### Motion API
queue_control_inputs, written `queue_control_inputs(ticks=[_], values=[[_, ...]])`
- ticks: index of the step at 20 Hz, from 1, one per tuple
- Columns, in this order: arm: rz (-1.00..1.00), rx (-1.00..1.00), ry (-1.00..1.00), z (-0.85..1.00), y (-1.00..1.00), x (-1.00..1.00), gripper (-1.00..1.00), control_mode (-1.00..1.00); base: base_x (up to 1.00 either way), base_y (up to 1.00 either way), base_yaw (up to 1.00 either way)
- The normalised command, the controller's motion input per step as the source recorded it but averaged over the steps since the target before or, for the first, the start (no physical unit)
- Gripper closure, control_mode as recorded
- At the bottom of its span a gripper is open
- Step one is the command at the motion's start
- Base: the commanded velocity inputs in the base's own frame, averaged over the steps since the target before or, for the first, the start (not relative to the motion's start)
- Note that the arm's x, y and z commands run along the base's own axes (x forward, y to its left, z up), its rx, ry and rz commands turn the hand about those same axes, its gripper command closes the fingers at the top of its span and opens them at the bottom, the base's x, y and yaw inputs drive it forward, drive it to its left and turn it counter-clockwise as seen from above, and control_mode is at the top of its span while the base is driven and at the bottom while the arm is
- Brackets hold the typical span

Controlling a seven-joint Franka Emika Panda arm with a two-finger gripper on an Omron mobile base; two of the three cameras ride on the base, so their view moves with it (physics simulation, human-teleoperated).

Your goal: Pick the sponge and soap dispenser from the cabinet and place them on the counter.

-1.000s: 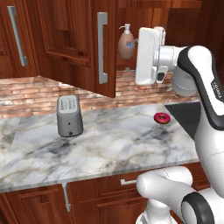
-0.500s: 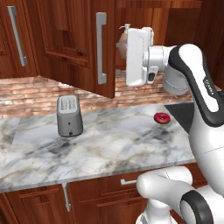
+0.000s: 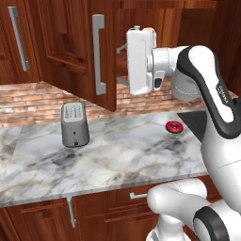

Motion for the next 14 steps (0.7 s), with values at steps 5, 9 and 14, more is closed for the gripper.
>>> queue_control_inputs(ticks=[5,9,14], values=[[0.02,-0.07,-0.01,-0.04,0.89,-0.11,-1.0,-1.0,0.0,0.0,0.0],[0.0,-0.1,0.0,-0.16,1.0,0.0,-1.0,-1.0,0.0,0.0,0.0],[0.0,-0.09,0.0,-0.18,0.93,0.01,-1.0,-1.0,0.0,0.0,0.0]])
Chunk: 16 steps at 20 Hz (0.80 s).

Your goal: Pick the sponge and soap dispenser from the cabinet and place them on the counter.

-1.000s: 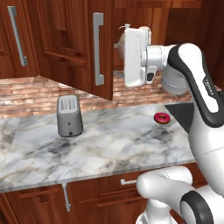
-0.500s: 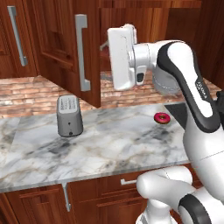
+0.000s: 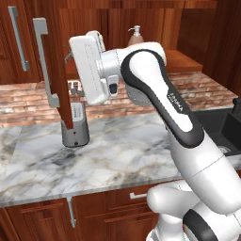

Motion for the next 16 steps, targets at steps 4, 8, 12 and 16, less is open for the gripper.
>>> queue_control_inputs(ticks=[4,8,12,16], values=[[0.0,-0.04,0.0,-0.13,0.41,0.03,-1.0,-1.0,0.0,0.0,0.0],[0.0,-0.03,0.0,-0.12,0.18,0.04,-1.0,-1.0,0.0,0.0,0.0],[0.0,-0.04,-0.03,-0.03,-0.24,-0.14,-1.0,-1.0,0.0,0.0,0.0],[0.0,-0.03,-0.06,0.0,-0.26,-0.19,-1.0,-1.0,0.0,0.0,0.0]])
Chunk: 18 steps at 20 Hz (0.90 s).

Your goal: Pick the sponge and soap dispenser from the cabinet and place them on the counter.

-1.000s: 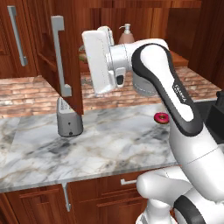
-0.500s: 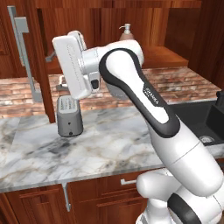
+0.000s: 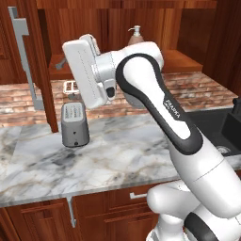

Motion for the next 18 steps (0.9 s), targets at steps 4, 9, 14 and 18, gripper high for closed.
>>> queue_control_inputs(ticks=[4,9,14,18], values=[[0.0,-0.03,-0.09,0.0,-0.29,-0.19,-1.0,-1.0,0.0,0.0,0.0],[0.0,-0.03,-0.15,0.0,-0.24,-0.17,-1.0,-1.0,0.0,0.0,0.0],[0.0,-0.02,-0.16,0.0,-0.33,-0.2,-1.0,-1.0,0.0,0.0,0.0],[0.0,-0.05,-0.18,0.0,-0.3,-0.17,-1.0,-1.0,0.0,0.0,0.0]])
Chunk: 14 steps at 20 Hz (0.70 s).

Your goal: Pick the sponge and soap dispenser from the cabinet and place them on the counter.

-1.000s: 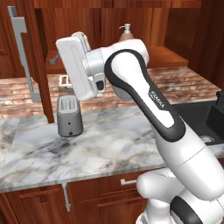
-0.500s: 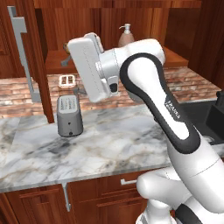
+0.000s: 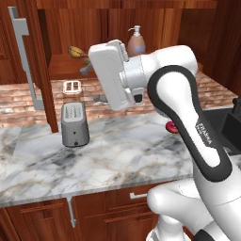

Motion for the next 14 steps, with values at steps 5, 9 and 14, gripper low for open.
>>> queue_control_inputs(ticks=[5,9,14], values=[[0.02,-0.05,-0.16,-0.01,-0.06,-0.04,-1.0,-1.0,0.0,0.0,0.0],[0.01,-0.17,-0.23,0.0,-0.01,-0.19,-1.0,-1.0,0.0,0.0,0.0],[0.0,-0.17,-0.3,0.0,-0.2,-0.26,-1.0,-1.0,0.0,0.0,0.0]])
